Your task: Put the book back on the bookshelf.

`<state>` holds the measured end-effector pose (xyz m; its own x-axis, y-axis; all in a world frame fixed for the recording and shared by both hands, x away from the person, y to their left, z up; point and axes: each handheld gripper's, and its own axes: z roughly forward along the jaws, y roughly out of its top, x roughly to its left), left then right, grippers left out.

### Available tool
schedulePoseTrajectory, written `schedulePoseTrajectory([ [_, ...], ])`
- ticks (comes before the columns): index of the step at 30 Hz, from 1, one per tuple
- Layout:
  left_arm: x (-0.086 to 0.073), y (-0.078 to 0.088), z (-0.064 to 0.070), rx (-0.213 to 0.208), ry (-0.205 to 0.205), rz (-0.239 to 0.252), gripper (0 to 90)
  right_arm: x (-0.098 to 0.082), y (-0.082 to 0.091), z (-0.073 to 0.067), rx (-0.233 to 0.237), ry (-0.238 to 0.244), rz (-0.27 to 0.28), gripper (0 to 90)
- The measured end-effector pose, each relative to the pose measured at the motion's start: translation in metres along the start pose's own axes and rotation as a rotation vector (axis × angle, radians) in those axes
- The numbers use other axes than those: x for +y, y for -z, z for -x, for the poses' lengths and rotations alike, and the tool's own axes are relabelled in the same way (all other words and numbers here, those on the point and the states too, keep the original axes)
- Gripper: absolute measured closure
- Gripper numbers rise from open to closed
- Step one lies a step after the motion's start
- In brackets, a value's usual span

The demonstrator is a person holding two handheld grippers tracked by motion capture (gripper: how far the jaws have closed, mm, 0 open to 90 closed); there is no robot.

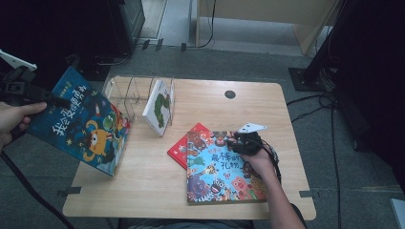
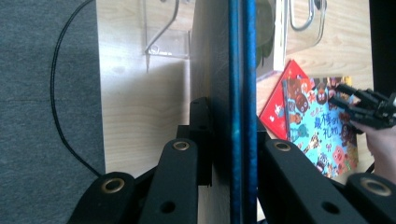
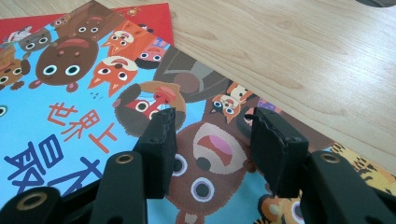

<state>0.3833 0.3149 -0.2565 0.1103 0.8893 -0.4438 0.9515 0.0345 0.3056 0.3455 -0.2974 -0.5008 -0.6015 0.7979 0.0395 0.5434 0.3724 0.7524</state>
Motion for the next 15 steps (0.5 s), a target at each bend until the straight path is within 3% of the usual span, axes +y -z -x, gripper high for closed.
schedulePoseTrajectory([
  [6,0.01,0.0,0.001,0.016,0.005,-0.002,81.4,0.0,0.0,0.0,0.0,0.001,0.004,50.5],
  [15,0.023,0.006,-0.002,0.022,0.009,0.05,80.9,-0.002,0.001,-0.002,-0.009,-0.003,0.007,50.2],
])
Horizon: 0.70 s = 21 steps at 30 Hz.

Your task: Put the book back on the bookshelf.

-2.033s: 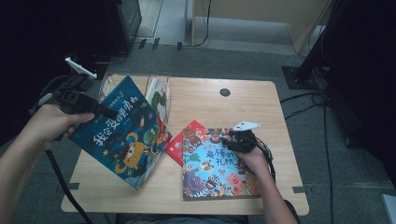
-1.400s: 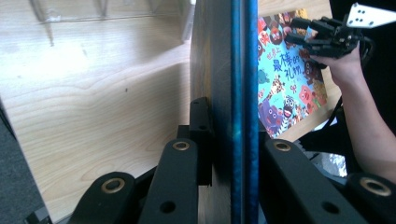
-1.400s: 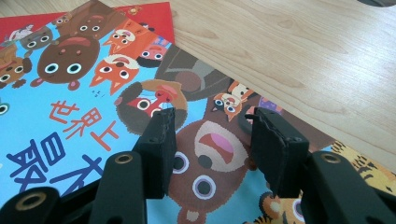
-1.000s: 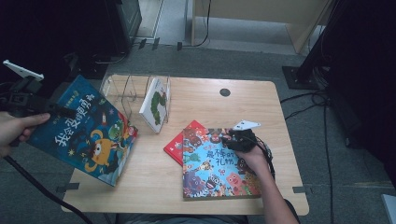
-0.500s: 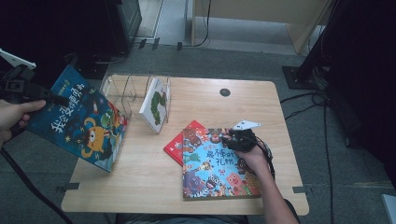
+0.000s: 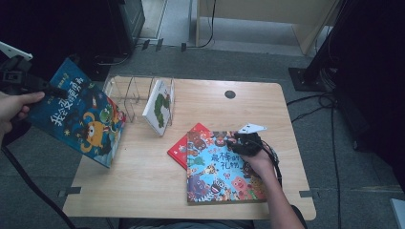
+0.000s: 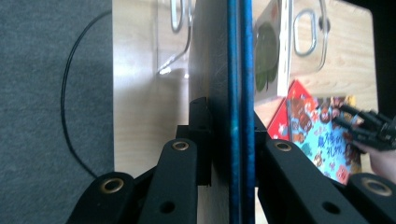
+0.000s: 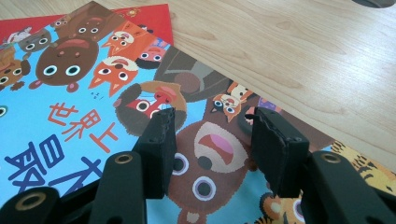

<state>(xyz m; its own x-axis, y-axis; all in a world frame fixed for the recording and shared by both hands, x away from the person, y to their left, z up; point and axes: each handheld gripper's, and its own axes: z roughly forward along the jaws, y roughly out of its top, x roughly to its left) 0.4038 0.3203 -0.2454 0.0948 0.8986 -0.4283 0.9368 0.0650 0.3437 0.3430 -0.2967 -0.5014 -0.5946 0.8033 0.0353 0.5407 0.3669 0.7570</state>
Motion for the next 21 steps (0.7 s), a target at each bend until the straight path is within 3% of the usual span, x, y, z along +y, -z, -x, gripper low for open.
schedulePoseTrajectory([
  [7,0.02,-0.01,0.0,-0.015,0.018,0.039,81.2,-0.003,0.004,0.001,0.021,-0.05,0.006,51.4],
  [21,0.053,-0.033,0.003,-0.005,0.01,0.054,80.9,-0.013,0.017,-0.01,-0.009,-0.024,-0.008,51.5],
])
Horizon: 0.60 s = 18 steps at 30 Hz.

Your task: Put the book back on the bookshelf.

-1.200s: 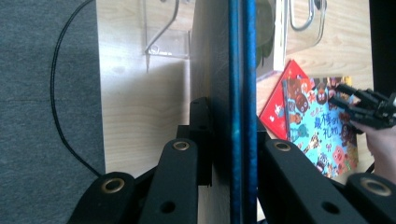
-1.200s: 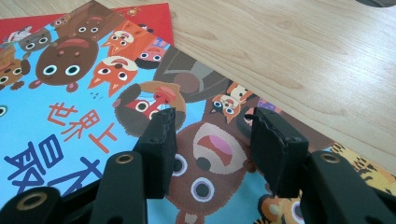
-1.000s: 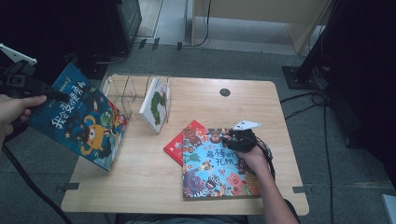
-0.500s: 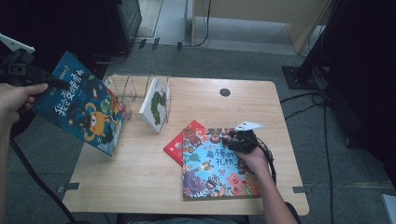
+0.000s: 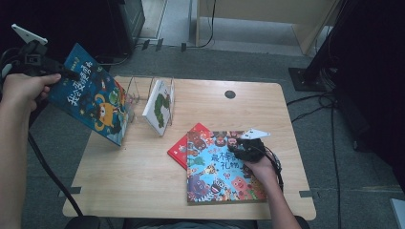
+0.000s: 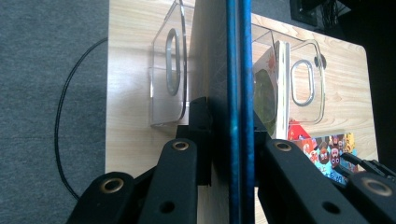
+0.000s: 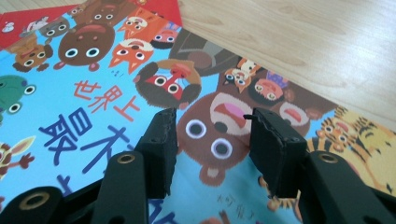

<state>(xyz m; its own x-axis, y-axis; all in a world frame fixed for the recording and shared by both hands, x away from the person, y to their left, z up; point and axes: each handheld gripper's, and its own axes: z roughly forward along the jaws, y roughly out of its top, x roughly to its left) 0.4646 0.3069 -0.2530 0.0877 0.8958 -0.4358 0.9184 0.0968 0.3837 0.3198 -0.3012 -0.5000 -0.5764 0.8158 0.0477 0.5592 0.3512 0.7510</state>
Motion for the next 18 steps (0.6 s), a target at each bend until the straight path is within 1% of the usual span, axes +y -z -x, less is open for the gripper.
schedulePoseTrajectory([
  [5,0.008,-0.01,0.0,-0.009,-0.005,-0.005,80.9,-0.006,0.008,-0.003,0.004,-0.013,0.023,51.5],
  [7,0.01,-0.013,-0.001,-0.021,-0.008,-0.008,80.8,-0.008,0.01,-0.004,-0.002,-0.013,0.024,51.5],
  [10,0.013,-0.019,-0.006,-0.021,-0.003,-0.011,80.6,-0.011,0.013,-0.006,-0.006,-0.008,0.027,51.5],
  [11,0.013,-0.019,-0.008,-0.022,0.001,-0.006,80.6,-0.012,0.014,-0.007,-0.008,-0.014,0.025,51.5],
  [14,0.014,-0.02,-0.013,-0.039,0.001,-0.006,80.4,-0.015,0.018,-0.005,-0.016,-0.011,0.033,51.5],
  [15,0.013,-0.02,-0.014,-0.037,0.003,-0.006,80.1,-0.015,0.019,-0.005,-0.02,-0.018,0.033,51.5],
  [16,0.013,-0.02,-0.015,-0.025,0.0,-0.007,80.1,-0.016,0.02,-0.004,-0.022,-0.016,0.036,51.5],
  [17,0.013,-0.019,-0.016,-0.027,0.001,-0.006,79.4,-0.016,0.02,-0.003,-0.025,-0.017,0.038,51.5],
  [18,0.012,-0.019,-0.018,-0.038,-0.004,-0.004,77.5,-0.016,0.021,-0.003,-0.026,-0.02,0.036,51.5],
])
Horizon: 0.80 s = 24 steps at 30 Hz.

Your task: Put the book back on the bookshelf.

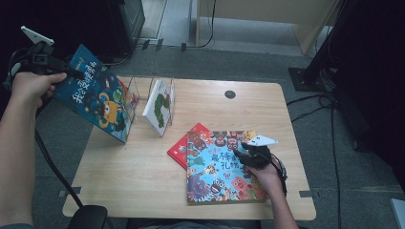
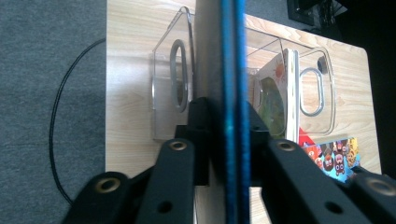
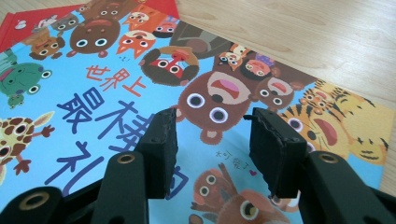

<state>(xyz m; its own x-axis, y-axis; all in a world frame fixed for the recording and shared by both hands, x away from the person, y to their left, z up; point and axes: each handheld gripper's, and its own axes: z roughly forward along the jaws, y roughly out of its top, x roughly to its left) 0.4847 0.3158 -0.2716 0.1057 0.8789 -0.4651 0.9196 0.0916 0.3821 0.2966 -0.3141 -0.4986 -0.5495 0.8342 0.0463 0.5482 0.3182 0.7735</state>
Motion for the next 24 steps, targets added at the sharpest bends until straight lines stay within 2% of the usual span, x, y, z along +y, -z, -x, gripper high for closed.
schedulePoseTrajectory([
  [4,-0.003,0.0,-0.004,-0.025,-0.015,-0.008,70.0,0.0,0.0,0.0,-0.002,-0.003,-0.002,51.5],
  [7,-0.008,0.002,-0.006,-0.007,-0.021,-0.015,64.8,0.0,-0.001,0.0,-0.003,0.004,-0.006,51.5],
  [9,-0.012,0.005,-0.009,-0.017,-0.018,-0.009,61.9,-0.001,-0.001,0.001,0.0,0.004,-0.01,51.5],
  [11,-0.016,0.009,-0.011,-0.009,-0.024,-0.003,58.8,-0.001,-0.001,0.002,-0.005,0.003,-0.007,51.5],
  [13,-0.023,0.013,-0.013,-0.036,-0.025,0.009,57.6,-0.001,0.0,0.004,-0.008,0.0,-0.003,51.5],
  [17,-0.039,0.017,-0.014,-0.02,-0.025,0.027,55.0,0.0,0.002,0.007,-0.012,-0.008,0.002,51.4],
  [20,-0.052,0.016,-0.013,-0.05,-0.034,0.035,52.6,0.0,0.002,0.008,-0.016,-0.01,-0.004,51.2],
  [24,-0.068,0.017,-0.009,-0.026,-0.042,0.04,50.6,0.002,-0.001,0.008,-0.012,-0.002,-0.01,50.9],
])
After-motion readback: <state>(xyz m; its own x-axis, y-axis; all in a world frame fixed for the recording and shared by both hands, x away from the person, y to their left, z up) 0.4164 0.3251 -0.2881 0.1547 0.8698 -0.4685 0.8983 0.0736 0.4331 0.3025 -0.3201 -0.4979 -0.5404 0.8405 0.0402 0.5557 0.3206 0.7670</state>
